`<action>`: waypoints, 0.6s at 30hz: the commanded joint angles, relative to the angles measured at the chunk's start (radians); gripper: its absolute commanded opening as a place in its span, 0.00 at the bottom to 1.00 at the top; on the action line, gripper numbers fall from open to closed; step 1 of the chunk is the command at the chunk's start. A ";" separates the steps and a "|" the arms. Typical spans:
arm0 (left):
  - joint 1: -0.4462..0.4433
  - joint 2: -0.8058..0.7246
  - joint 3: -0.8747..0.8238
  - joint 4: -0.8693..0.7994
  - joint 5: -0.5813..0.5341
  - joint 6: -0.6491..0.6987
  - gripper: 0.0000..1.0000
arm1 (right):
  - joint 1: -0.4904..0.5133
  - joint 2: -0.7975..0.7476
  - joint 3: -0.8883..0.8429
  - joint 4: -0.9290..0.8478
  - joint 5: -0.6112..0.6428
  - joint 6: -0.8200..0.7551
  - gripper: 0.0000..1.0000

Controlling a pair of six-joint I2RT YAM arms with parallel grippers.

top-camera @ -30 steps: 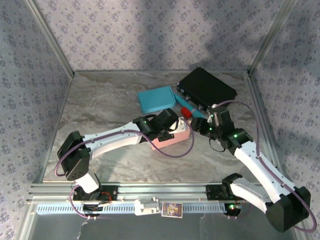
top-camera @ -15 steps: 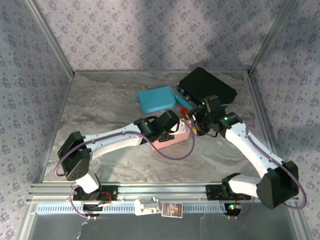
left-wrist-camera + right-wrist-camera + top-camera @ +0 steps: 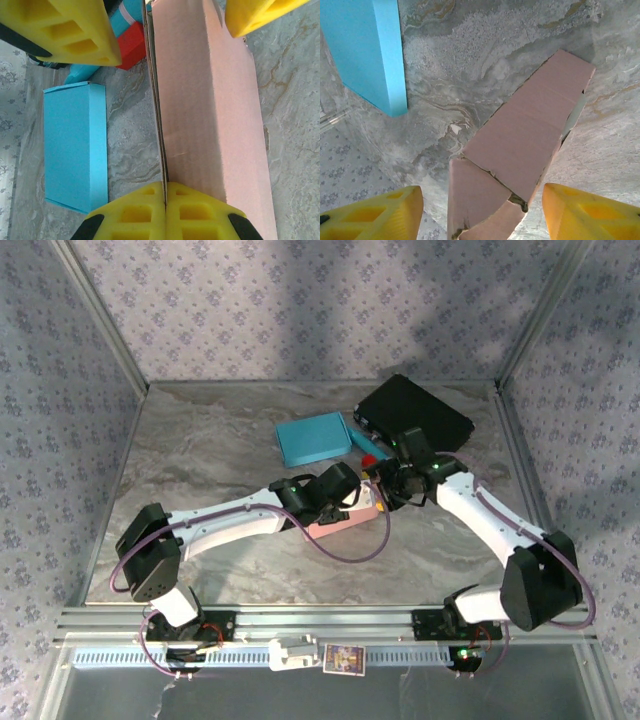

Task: Fold the paper box

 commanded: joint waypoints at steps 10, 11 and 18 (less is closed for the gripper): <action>-0.008 0.031 -0.013 -0.091 0.011 0.001 0.09 | 0.010 0.042 0.012 -0.007 0.009 -0.001 0.55; -0.008 0.030 -0.011 -0.091 0.011 -0.003 0.10 | 0.010 0.043 0.011 -0.005 0.012 -0.001 0.54; -0.008 -0.006 -0.002 -0.101 0.024 -0.062 0.28 | 0.016 0.041 -0.004 0.014 0.035 0.002 0.53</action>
